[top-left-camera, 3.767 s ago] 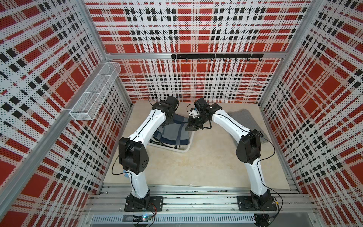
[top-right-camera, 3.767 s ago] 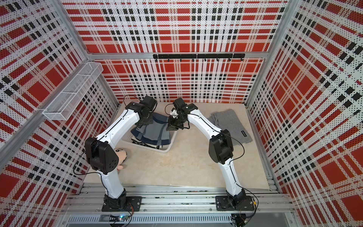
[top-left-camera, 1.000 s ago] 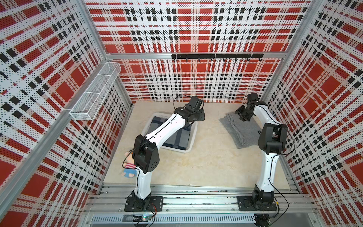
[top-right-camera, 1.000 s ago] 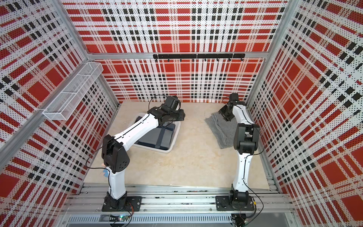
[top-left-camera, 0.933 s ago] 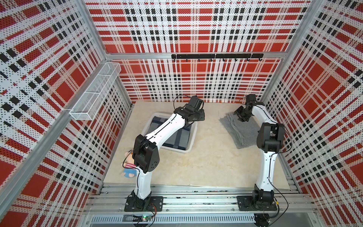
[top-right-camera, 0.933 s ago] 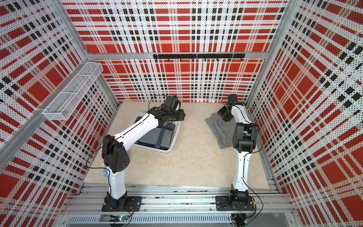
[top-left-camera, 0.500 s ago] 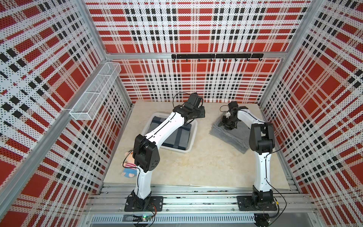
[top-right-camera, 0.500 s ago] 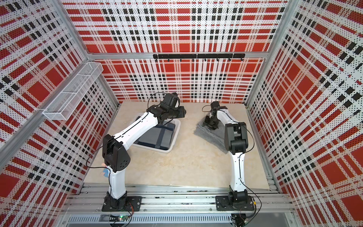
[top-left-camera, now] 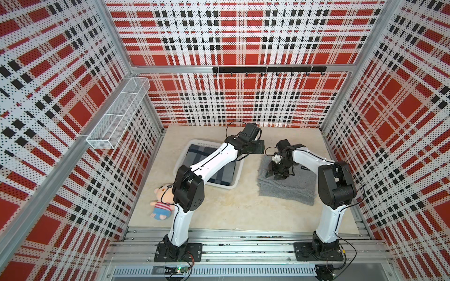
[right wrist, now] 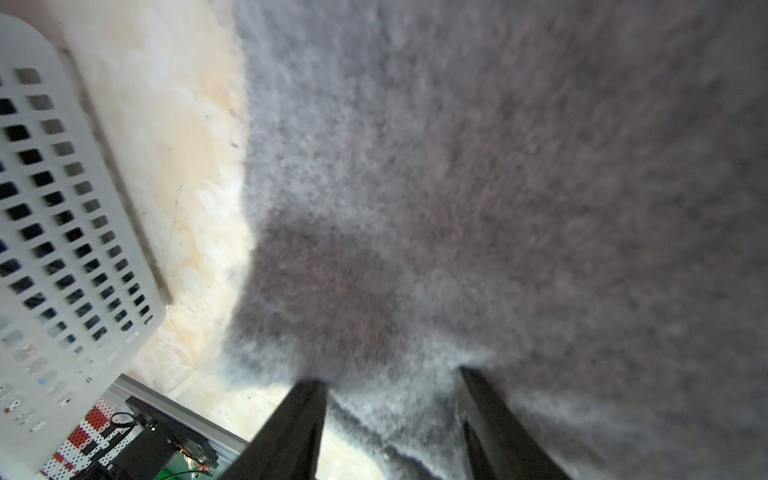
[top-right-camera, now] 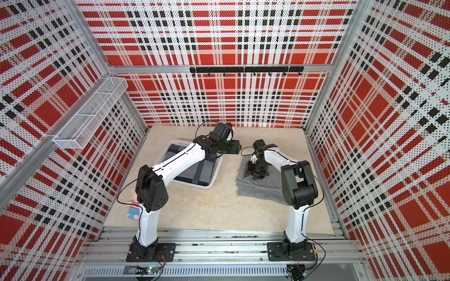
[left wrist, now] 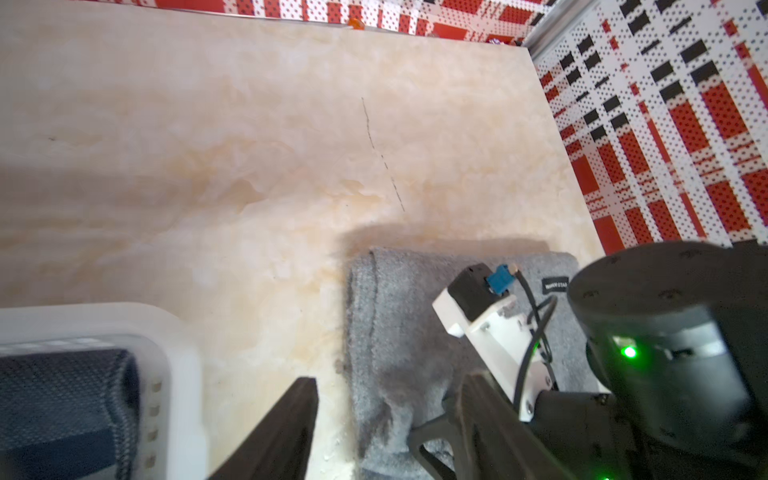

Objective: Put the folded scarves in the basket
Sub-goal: Adjust the scarf at the center of the board.

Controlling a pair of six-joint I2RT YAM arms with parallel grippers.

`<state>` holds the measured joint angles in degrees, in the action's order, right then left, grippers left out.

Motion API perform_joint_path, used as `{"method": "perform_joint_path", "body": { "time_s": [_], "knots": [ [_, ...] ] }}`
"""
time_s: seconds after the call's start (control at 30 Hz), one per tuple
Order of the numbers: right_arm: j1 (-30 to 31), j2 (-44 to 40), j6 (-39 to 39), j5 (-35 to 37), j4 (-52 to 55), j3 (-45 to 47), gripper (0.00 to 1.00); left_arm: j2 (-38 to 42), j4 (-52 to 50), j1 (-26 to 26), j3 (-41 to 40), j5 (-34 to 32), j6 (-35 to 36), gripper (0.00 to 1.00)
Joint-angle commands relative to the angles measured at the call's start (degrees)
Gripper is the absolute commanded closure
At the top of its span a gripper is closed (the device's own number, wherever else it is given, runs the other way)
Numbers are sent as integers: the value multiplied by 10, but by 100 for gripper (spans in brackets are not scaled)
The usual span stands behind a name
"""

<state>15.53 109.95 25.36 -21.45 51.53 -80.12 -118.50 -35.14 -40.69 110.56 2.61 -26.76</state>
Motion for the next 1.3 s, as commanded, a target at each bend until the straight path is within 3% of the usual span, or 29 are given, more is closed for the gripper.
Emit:
{"method": "perform_joint_path", "body": {
  "time_s": [0.0,0.23,0.47,0.6,0.7,0.93,1.27],
  "knots": [
    [2,-36,3,-2,1,-16,43,3,12,-11,-20,0,8,38],
    [-27,-97,39,34,-3,5,38,5,20,-22,-51,14,-5,34],
    [-146,-193,113,75,-27,85,22,-35,20,-32,-40,64,-24,27],
    [-222,-241,144,78,-50,147,19,-64,11,-36,-37,83,-42,25],
    [-257,-255,148,99,-42,166,18,-83,-6,-40,-27,79,-46,16],
    [-281,-270,151,146,-33,186,14,-131,-37,-45,3,67,-52,14],
    [-302,-263,144,138,-51,210,11,-167,-37,-44,-1,108,-52,18]
  ]
}}
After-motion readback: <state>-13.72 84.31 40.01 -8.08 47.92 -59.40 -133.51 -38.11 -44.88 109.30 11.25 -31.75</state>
